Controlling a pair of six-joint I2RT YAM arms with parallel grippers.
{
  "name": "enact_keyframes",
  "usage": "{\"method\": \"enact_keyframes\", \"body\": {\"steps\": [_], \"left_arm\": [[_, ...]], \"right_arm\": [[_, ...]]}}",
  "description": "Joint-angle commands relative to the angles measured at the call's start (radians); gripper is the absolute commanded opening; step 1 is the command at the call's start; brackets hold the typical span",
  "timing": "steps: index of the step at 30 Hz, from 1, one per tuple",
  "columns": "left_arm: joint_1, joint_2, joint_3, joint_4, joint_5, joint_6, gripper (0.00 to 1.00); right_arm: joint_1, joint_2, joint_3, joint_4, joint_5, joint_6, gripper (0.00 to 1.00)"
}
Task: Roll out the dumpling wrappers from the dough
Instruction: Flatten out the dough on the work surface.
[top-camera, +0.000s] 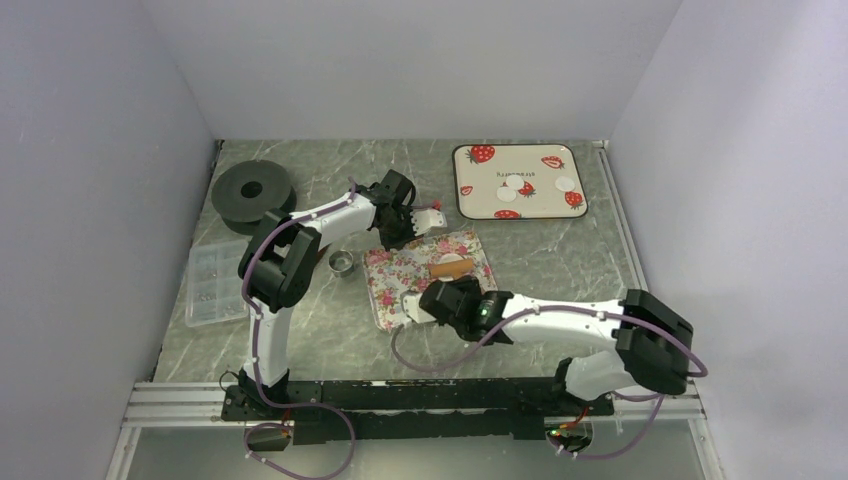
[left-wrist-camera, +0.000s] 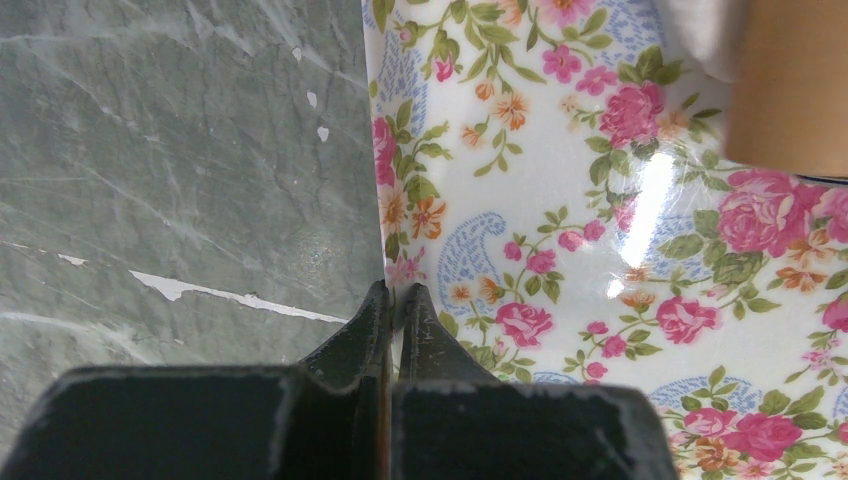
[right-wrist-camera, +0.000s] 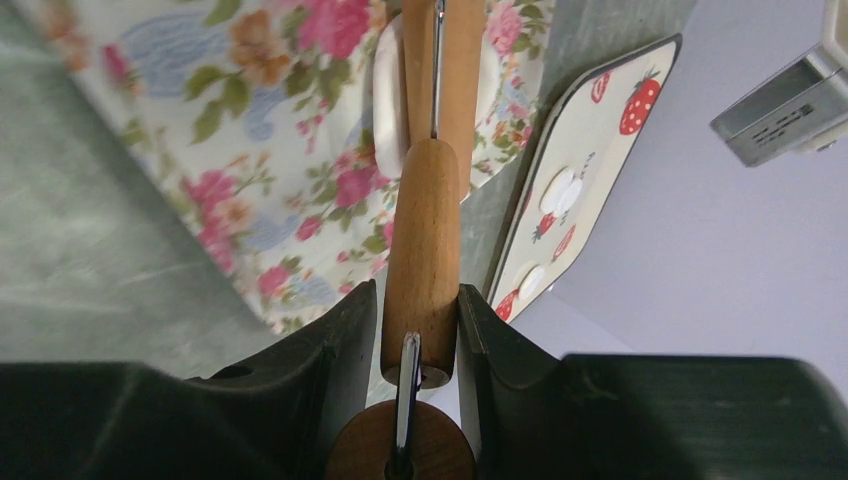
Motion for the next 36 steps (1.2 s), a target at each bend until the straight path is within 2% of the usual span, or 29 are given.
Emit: {"method": "enact_keyframes", "body": {"steps": [1, 6, 9, 12, 17, 21, 26, 29, 33, 36], "left_arm": [[-0.023, 0.114, -0.077, -0.125, -0.016, 0.025, 0.00], [-0.023, 0.119, -0.074, -0.125, -0.016, 0.026, 0.00], [-0.023, 0.119, -0.072, -0.127, -0.014, 0.026, 0.00], [-0.023, 0.115, -0.074, -0.126, -0.017, 0.026, 0.00], [-0.023, 0.115, -0.071, -0.131, -0.012, 0.023, 0.00], [-0.023, 0.109, -0.081, -0.120, -0.013, 0.028, 0.00], [-0.023, 0.119, -0.073, -0.127, -0.011, 0.026, 0.00], [-0.023, 0.112, -0.081, -0.119, -0.012, 0.028, 0.00], [-0.023, 0.124, -0.069, -0.128, -0.014, 0.025, 0.00], [-0.023, 0.116, -0.080, -0.124, -0.017, 0.027, 0.00]], "right_arm": [[-0.066, 0.094, -0.020, -0.144, -0.221, -0.032, 0.00], [0.068, 0.042, -0.073, -0.230, -0.242, 0.116, 0.00], [0.097, 0.012, -0.098, -0.269, -0.253, 0.175, 0.00], [0.082, 0.003, -0.106, -0.223, -0.235, 0.115, 0.00], [-0.051, 0.075, -0.027, -0.136, -0.224, -0.004, 0.00], [-0.029, 0.104, -0.012, -0.168, -0.235, 0.039, 0.00], [0.072, 0.039, -0.073, -0.248, -0.268, 0.170, 0.00], [0.090, -0.008, -0.083, -0.281, -0.269, 0.204, 0.00], [0.074, 0.000, -0.107, -0.201, -0.250, 0.127, 0.00], [-0.001, 0.073, -0.051, -0.167, -0.238, 0.061, 0.00]]}}
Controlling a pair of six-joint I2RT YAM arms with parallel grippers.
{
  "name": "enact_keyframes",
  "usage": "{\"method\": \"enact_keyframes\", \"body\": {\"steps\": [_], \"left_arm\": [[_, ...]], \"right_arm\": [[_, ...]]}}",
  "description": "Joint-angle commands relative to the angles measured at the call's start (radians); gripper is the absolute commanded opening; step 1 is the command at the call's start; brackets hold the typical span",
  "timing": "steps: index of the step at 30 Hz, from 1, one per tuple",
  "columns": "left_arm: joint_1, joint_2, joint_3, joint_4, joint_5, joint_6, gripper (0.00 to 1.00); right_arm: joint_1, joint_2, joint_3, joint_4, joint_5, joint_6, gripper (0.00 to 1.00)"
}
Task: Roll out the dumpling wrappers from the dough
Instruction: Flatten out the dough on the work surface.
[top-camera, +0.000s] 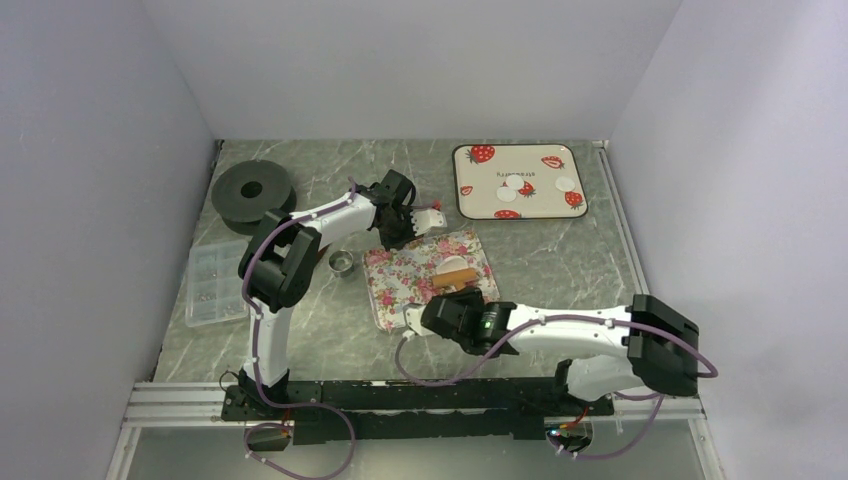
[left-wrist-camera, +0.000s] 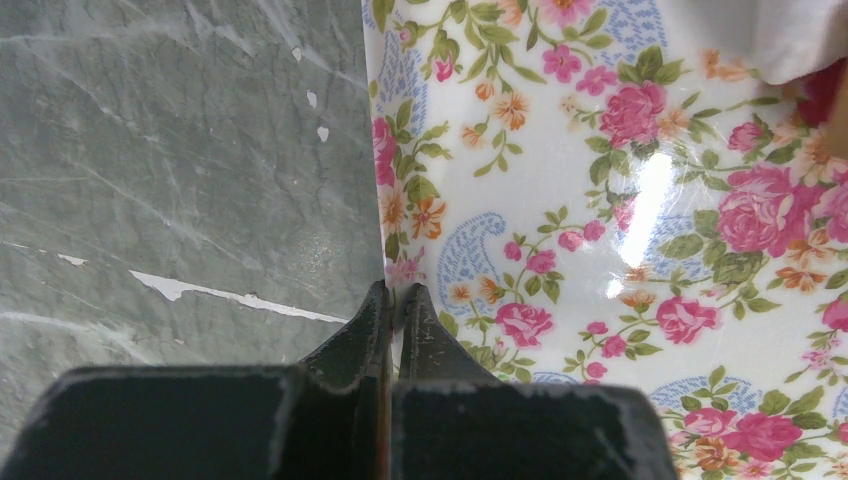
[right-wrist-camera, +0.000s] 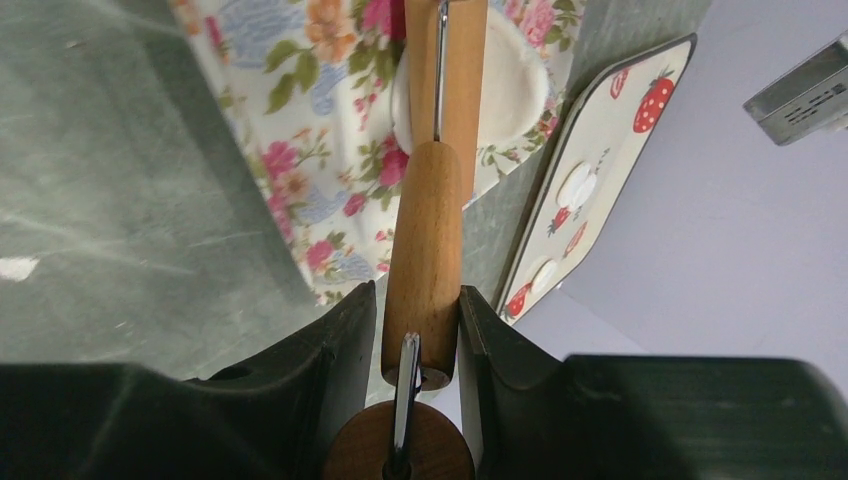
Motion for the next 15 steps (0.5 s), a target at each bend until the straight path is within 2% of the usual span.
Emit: {"method": "enact_keyframes", "body": {"steps": [1, 5, 12, 15], "left_arm": [[-0.023, 0.112, -0.083, -0.121, -0.019, 0.028, 0.00], [-0.023, 0.110, -0.081, -0.120, -0.021, 0.028, 0.00], [-0.022, 0.125, -0.073, -0.126, -0.020, 0.026, 0.00], [-0.023, 0.123, -0.081, -0.120, -0.026, 0.029, 0.00]], "right_arm": [[-0.088, 0.123, -0.005, -0.104, -0.255, -0.035, 0.00], [-0.092, 0.123, 0.019, -0.110, -0.267, -0.018, 0.00], [0.025, 0.029, -0.073, -0.204, -0.287, 0.159, 0.00], [0.017, 0.008, -0.103, -0.162, -0.263, 0.109, 0.00]]}}
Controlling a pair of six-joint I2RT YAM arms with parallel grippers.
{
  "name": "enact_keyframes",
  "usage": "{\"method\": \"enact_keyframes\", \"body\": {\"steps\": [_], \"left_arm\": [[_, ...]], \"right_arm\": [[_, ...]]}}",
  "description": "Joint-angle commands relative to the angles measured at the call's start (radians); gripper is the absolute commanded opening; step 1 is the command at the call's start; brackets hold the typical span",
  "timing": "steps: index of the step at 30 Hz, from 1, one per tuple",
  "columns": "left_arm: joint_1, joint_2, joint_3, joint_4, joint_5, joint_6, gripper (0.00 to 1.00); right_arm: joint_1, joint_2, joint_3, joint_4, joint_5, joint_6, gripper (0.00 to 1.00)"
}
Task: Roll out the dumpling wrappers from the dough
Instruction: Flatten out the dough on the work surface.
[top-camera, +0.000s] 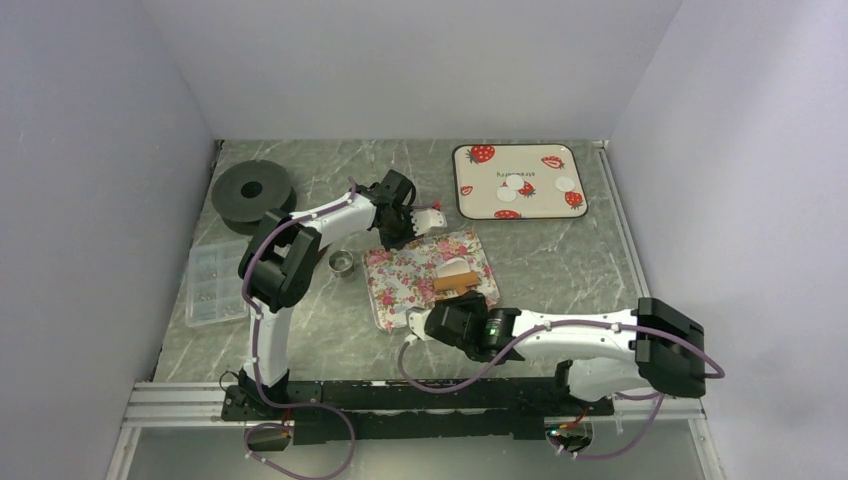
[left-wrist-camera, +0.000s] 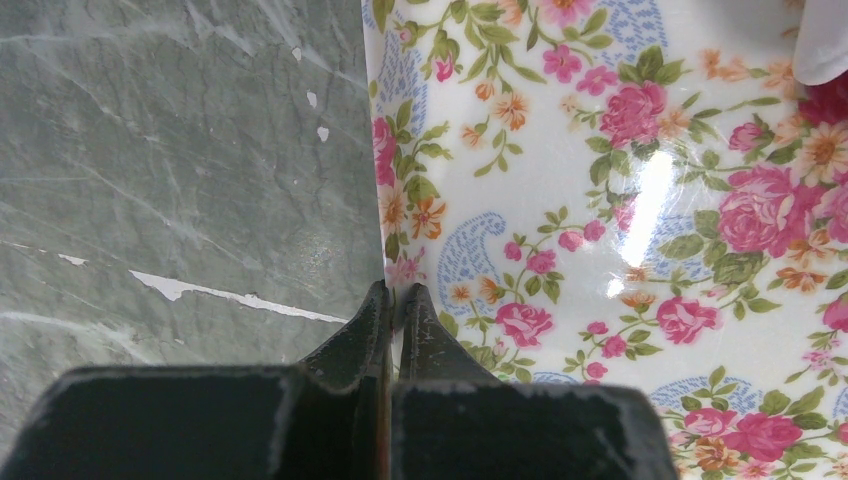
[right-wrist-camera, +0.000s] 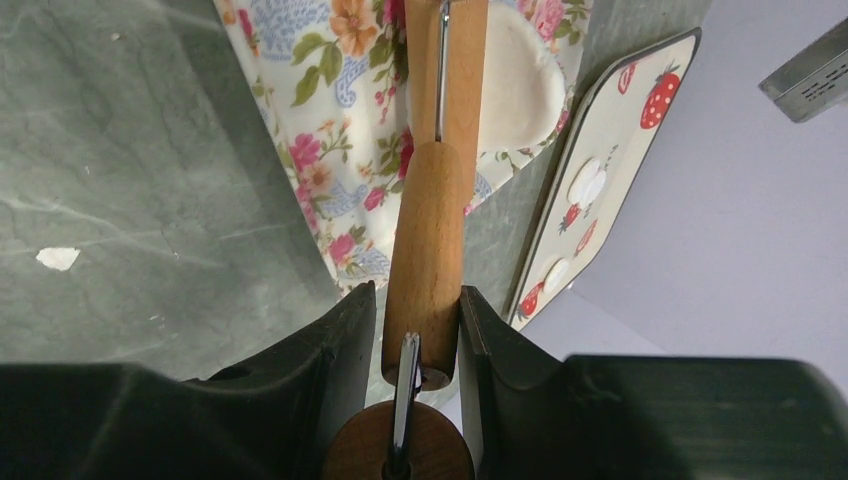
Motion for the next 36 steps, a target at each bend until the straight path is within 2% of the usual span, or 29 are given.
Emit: {"method": "enact_keyframes", "body": {"steps": [1, 4, 6, 10, 14, 16, 22, 25, 30, 36], "left_arm": [[-0.022, 0.122, -0.082, -0.118, -0.025, 0.030, 0.00], [-0.022, 0.126, -0.080, -0.121, -0.019, 0.028, 0.00], [-0.022, 0.128, -0.080, -0.121, -0.019, 0.028, 0.00], [-0.022, 0.118, -0.089, -0.115, -0.027, 0.031, 0.00], [-0.022, 0.119, -0.080, -0.120, -0.022, 0.028, 0.00], [-0.022, 0.119, -0.077, -0.119, -0.020, 0.028, 0.00], [-0.022, 0.114, -0.088, -0.116, -0.024, 0.029, 0.00], [-0.022, 0.122, -0.080, -0.123, -0.026, 0.029, 0.00], [-0.022, 0.116, -0.088, -0.116, -0.029, 0.031, 0.00], [-0.022, 0.124, -0.081, -0.121, -0.025, 0.029, 0.00]], "right_arm": [[-0.017, 0.033, -0.083, -0.156, -0.265, 0.033, 0.00], [-0.141, 0.099, 0.010, -0.128, -0.271, -0.052, 0.00], [-0.166, 0.135, 0.051, -0.111, -0.249, -0.087, 0.00], [-0.129, 0.124, 0.012, -0.138, -0.218, -0.033, 0.00], [-0.027, 0.043, -0.028, -0.216, -0.232, 0.088, 0.00], [-0.019, 0.020, -0.034, -0.224, -0.233, 0.107, 0.00], [-0.130, 0.065, 0.004, -0.095, -0.212, -0.060, 0.00], [-0.146, 0.090, 0.019, -0.050, -0.187, -0.107, 0.00], [-0.095, 0.078, 0.002, -0.125, -0.196, -0.008, 0.00], [-0.033, -0.028, -0.026, -0.232, -0.204, 0.119, 0.00]]}}
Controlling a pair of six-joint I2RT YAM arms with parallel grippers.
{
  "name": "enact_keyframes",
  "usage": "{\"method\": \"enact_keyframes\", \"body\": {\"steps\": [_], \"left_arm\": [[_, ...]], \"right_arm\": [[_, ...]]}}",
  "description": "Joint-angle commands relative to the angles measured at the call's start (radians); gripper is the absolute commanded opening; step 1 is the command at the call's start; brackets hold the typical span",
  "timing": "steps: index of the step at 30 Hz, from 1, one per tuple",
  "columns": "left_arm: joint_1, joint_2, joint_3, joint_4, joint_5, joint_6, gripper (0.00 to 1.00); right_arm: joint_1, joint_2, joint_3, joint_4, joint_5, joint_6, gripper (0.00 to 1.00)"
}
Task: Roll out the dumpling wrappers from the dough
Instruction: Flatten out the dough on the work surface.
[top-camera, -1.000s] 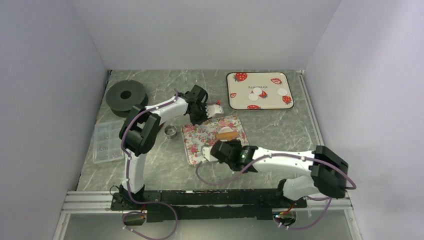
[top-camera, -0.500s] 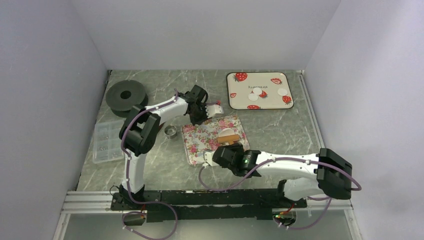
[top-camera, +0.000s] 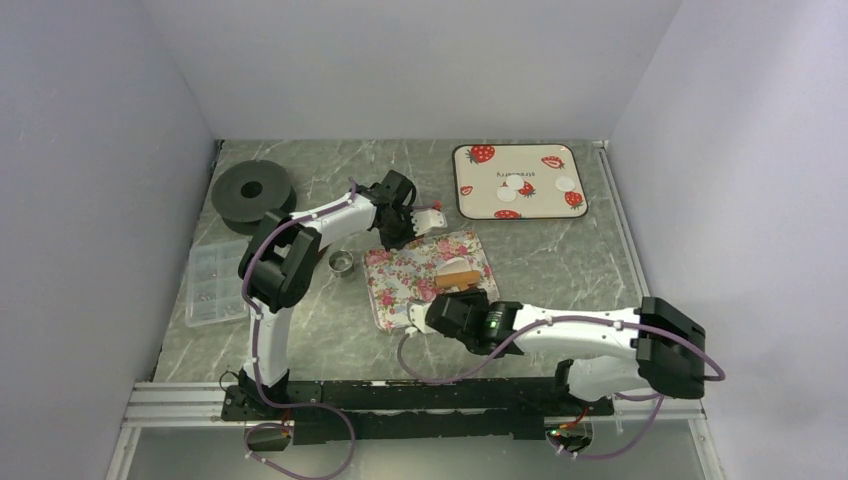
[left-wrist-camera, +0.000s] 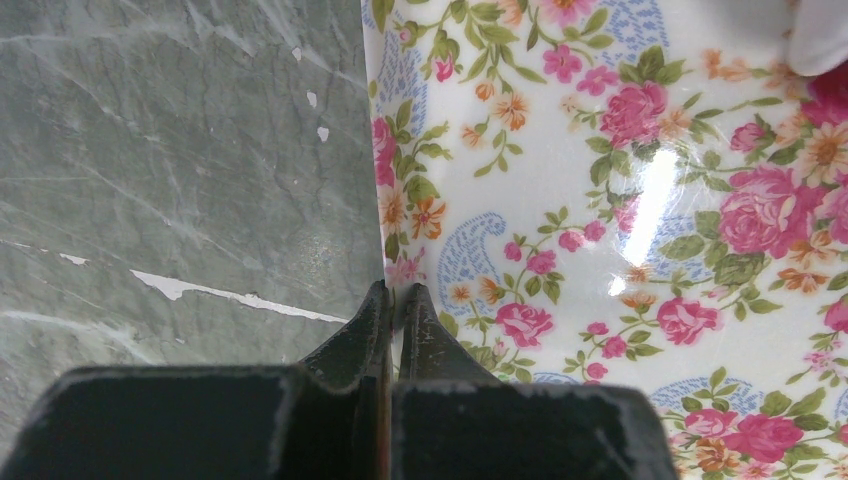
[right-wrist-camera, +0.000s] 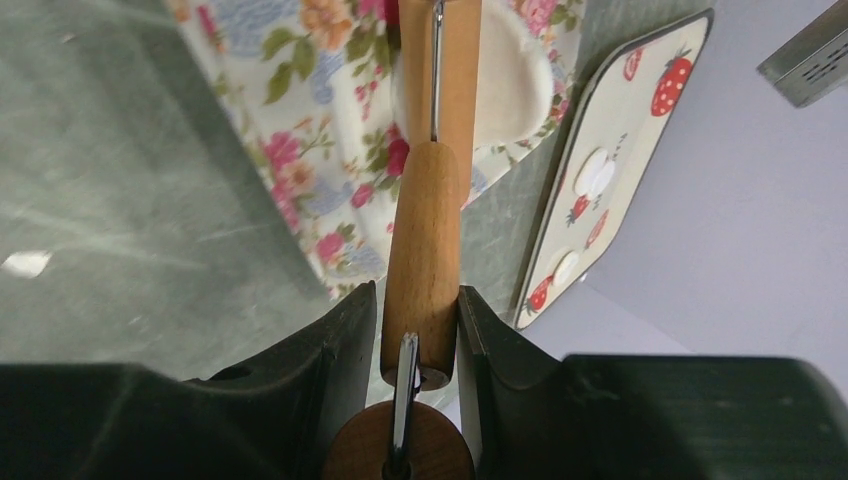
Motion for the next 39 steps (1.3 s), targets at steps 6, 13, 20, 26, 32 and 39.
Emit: {"method": "enact_keyframes", "body": {"steps": [6, 13, 20, 26, 32, 39], "left_arm": [[-0.020, 0.124, -0.081, -0.120, -0.023, 0.031, 0.00], [-0.020, 0.127, -0.080, -0.121, -0.019, 0.030, 0.00], [-0.020, 0.126, -0.078, -0.123, -0.021, 0.031, 0.00], [-0.021, 0.120, -0.083, -0.122, -0.024, 0.034, 0.00], [-0.020, 0.125, -0.081, -0.122, -0.023, 0.035, 0.00], [-0.021, 0.127, -0.081, -0.120, -0.023, 0.035, 0.00]], "right_arm": [[0.018, -0.192, 0.105, -0.268, -0.139, 0.109, 0.00], [-0.019, -0.288, 0.215, -0.162, -0.095, -0.055, 0.00], [-0.181, -0.180, 0.251, -0.018, -0.162, -0.318, 0.00], [-0.191, -0.051, 0.214, 0.018, -0.152, -0.403, 0.00], [-0.194, 0.025, 0.137, 0.029, -0.230, -0.352, 0.00], [-0.174, 0.087, 0.057, -0.020, -0.260, -0.267, 0.00]]}}
